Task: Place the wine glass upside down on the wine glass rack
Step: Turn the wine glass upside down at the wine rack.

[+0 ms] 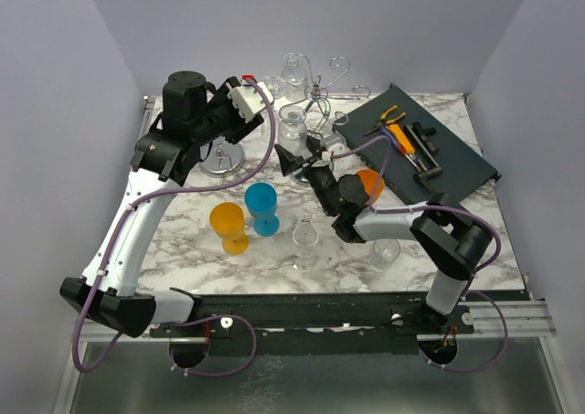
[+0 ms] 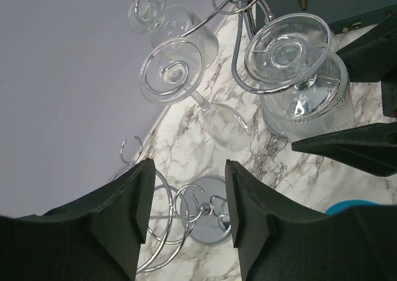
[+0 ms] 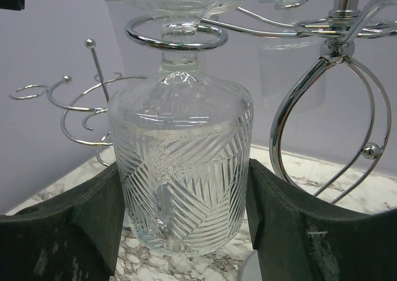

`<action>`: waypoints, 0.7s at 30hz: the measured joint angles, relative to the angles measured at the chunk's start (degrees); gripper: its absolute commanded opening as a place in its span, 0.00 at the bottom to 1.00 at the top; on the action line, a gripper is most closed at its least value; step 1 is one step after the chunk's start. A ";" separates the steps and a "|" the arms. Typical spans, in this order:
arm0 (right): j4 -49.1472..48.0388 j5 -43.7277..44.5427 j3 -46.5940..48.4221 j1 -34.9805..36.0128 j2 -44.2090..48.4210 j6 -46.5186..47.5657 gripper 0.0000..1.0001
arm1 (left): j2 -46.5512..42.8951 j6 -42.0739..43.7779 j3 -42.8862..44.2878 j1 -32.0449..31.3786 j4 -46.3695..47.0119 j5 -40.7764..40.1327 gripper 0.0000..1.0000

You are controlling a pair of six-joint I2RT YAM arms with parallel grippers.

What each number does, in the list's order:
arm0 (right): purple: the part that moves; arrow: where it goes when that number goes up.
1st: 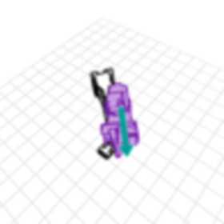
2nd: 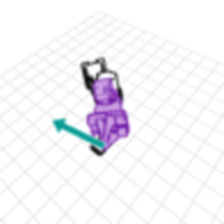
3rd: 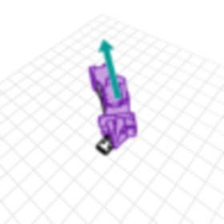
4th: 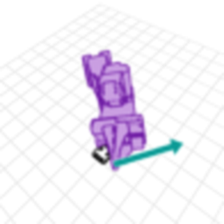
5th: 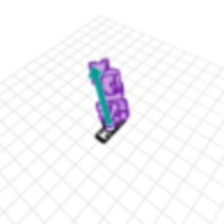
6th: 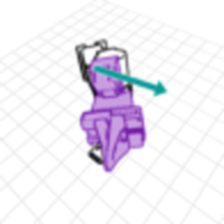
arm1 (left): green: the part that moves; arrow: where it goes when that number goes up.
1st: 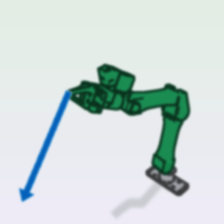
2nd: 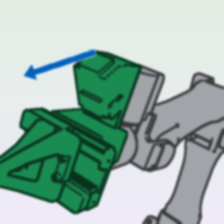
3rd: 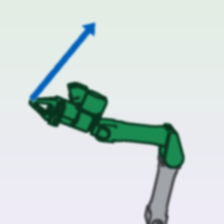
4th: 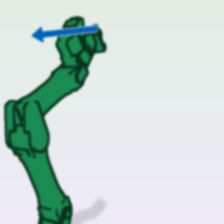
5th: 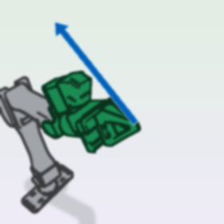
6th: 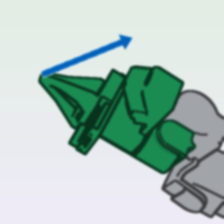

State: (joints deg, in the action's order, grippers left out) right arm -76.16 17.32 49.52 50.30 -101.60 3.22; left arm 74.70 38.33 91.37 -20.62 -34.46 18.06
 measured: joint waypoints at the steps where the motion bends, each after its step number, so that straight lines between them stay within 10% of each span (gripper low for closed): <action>1: -0.04 0.28 0.02 0.00 0.00 -0.11 0.24 | 0.00 0.00 0.00 0.00 -0.02 -0.13 0.54; 4: -0.04 1.49 -0.04 0.02 0.00 -0.33 0.51 | 0.00 -0.15 0.00 0.00 -0.02 -0.50 0.55; 15: 1.90 2.08 -0.42 0.28 1.33 -2.49 0.98 | 0.00 -1.29 0.00 0.00 -0.02 -0.81 0.56; 21: 8.07 2.05 -0.52 0.33 7.13 -3.78 1.00 | 0.00 -1.73 0.02 0.00 -0.02 -0.87 0.57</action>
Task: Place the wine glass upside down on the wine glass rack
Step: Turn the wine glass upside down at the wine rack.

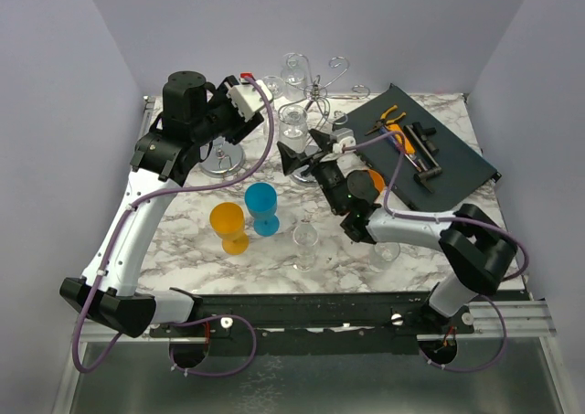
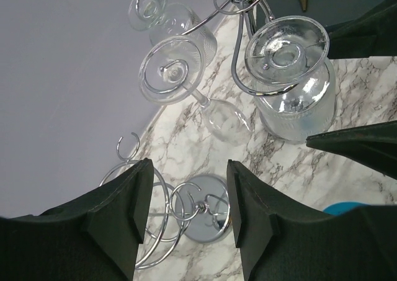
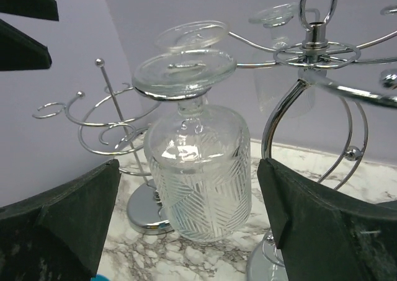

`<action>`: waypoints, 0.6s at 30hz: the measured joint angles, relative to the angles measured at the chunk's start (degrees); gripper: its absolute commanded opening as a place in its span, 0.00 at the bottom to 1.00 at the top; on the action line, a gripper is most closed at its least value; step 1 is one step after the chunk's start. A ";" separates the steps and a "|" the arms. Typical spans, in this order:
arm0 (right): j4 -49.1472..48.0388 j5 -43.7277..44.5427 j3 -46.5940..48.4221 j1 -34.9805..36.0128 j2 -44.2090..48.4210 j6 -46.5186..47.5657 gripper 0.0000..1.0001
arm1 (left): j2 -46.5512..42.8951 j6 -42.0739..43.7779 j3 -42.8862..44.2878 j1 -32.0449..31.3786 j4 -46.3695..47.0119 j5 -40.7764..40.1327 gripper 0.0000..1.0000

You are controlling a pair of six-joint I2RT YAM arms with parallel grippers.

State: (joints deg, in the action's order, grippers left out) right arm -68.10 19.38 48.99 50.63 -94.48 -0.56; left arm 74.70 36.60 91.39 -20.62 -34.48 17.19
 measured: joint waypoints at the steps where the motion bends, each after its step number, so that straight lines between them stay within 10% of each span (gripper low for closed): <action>1: 1.42 0.02 -0.11 0.00 1.18 -0.61 1.00 | 0.00 -0.13 0.00 0.00 -0.02 0.00 0.57; 10: 30.69 -1.49 -0.35 0.00 18.86 -8.83 0.90 | -0.02 -2.54 1.62 0.00 -1.62 0.09 0.60; 18: 68.65 -6.64 24.35 0.00 21.14 -12.50 0.78 | 0.00 -6.03 4.24 0.00 -2.08 0.15 0.61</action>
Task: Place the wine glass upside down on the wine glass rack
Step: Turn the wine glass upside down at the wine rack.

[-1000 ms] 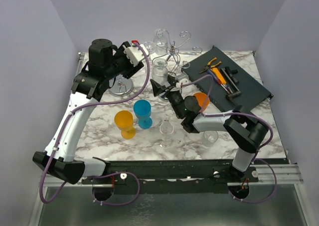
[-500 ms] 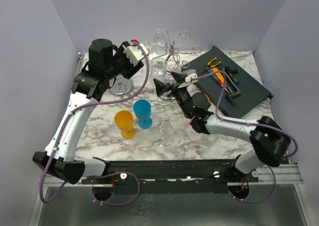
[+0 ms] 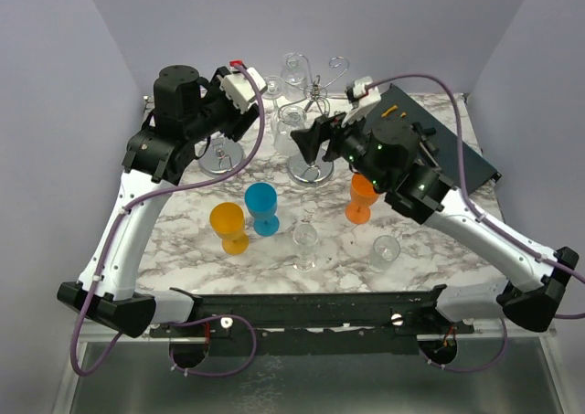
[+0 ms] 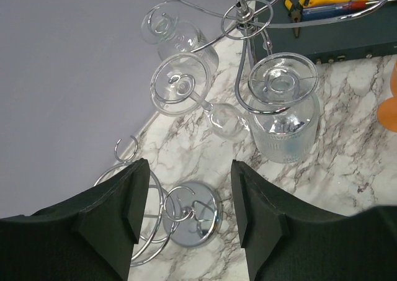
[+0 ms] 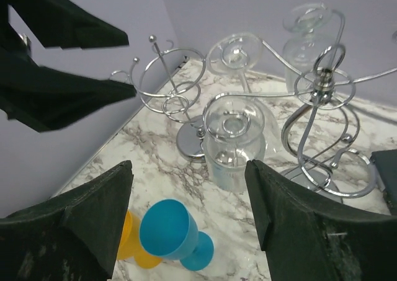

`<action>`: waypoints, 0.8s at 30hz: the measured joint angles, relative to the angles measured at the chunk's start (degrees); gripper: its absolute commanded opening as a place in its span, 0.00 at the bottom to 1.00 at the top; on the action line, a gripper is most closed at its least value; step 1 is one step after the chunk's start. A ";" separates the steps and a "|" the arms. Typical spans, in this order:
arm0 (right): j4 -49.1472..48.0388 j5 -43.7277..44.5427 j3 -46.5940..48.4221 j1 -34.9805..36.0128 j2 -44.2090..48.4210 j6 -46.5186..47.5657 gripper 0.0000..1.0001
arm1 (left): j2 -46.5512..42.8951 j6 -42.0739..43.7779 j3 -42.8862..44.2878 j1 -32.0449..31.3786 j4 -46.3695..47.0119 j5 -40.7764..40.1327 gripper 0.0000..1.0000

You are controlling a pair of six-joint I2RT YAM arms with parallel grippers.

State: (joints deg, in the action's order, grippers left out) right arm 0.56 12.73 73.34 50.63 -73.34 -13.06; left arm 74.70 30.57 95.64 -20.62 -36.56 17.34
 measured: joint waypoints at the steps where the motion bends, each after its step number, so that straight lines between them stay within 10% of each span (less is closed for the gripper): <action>1: 3.61 -0.02 3.78 0.00 -0.35 0.00 0.77 | 0.00 -0.15 0.17 0.00 -0.02 0.00 0.61; 11: 24.11 0.00 34.07 -7.41 -14.67 6.14 0.59 | -0.02 -2.19 0.83 0.00 -2.51 0.13 0.61; 24: 32.37 -6.08 43.28 -28.89 -25.81 1.16 0.52 | 12.79 -12.70 23.96 -0.70 -3.91 7.63 0.56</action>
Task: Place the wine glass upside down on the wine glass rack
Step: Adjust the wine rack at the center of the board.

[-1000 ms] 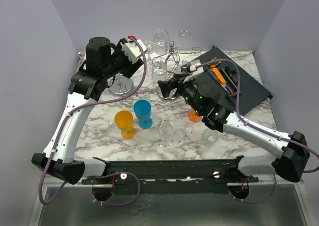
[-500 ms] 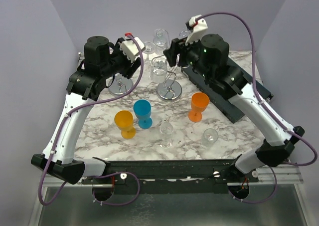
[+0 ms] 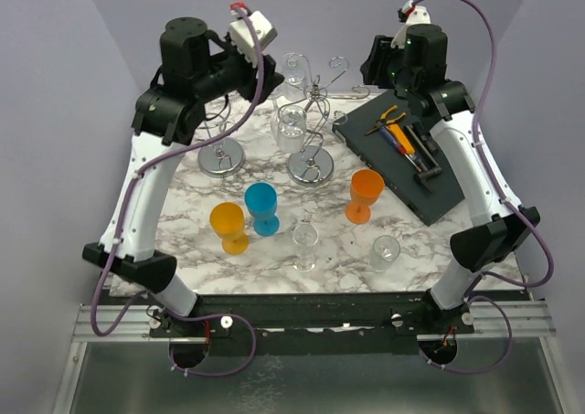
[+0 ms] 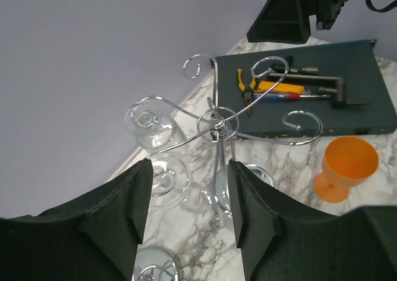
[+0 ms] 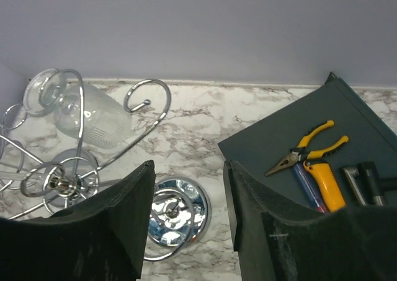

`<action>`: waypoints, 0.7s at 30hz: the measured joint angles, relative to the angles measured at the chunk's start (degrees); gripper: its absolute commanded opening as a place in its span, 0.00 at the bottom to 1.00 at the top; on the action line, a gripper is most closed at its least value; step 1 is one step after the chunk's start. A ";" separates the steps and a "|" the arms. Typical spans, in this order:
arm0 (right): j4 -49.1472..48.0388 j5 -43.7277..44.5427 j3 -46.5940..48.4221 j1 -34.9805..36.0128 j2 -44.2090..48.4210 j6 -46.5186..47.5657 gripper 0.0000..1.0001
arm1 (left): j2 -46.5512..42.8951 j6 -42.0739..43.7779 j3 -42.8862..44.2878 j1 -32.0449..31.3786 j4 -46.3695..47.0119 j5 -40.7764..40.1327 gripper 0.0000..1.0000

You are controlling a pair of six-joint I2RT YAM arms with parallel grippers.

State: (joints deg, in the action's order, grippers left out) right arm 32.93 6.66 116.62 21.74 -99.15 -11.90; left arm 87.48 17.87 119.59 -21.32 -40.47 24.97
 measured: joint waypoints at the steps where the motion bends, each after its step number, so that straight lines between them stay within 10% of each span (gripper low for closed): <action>1: -0.31 -0.70 -0.61 -0.70 0.26 -0.70 0.52 | 1.84 -0.85 2.08 -0.44 -0.04 0.50 0.56; 21: -5.99 -8.02 -16.50 -2.67 7.67 -6.32 0.09 | 26.21 -3.26 19.78 -10.67 -5.90 -4.74 0.31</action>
State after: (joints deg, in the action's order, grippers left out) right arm 26.94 -1.37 100.12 19.07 -91.48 -18.22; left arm 113.69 14.61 139.37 -31.99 -46.37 20.23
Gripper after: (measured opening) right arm 0.157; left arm 0.375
